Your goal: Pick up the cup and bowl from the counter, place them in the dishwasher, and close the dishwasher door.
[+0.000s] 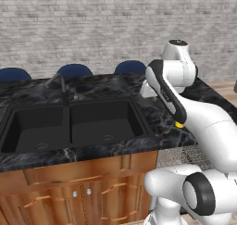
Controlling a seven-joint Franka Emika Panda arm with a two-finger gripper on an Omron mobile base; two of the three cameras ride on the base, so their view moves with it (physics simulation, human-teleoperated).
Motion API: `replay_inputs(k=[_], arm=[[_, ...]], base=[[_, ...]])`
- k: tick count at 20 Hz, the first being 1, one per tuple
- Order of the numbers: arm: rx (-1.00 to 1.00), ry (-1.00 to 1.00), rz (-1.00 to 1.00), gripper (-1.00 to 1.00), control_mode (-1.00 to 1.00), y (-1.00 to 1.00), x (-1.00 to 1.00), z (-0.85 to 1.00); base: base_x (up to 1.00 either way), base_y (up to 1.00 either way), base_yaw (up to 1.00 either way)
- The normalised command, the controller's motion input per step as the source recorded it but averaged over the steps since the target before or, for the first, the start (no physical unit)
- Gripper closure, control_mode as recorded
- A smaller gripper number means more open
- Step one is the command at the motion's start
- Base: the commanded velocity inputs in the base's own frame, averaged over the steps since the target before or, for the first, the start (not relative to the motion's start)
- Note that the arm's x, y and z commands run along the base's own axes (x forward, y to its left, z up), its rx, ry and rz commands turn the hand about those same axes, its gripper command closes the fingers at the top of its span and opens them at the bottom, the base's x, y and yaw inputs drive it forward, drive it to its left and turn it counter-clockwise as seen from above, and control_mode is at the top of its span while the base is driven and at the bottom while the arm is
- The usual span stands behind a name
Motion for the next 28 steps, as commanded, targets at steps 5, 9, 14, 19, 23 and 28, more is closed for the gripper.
replay_inputs(k=[5,9,14,19,23,28], arm=[[0.0,0.0,0.0,-1.0,-1.0,-0.07,0.0,0.0],[0.0,0.0,0.0,-1.0,-1.0,-0.18,0.0,0.0],[0.0,0.0,0.0,-1.0,-1.0,-0.25,0.0,-0.02],[0.0,0.0,0.0,-1.0,-1.0,-0.26,0.0,-0.09],[0.0,0.0,0.0,-1.0,-1.0,-0.21,0.02,-0.2],[0.0,0.0,0.0,-1.0,-1.0,-0.17,0.09,-0.24]], base=[[0.0,0.0,0.0],[0.0,0.0,0.0],[0.0,0.0,0.0],[0.0,0.0,0.0],[0.0,0.0,0.0],[0.0,0.0,0.0]])
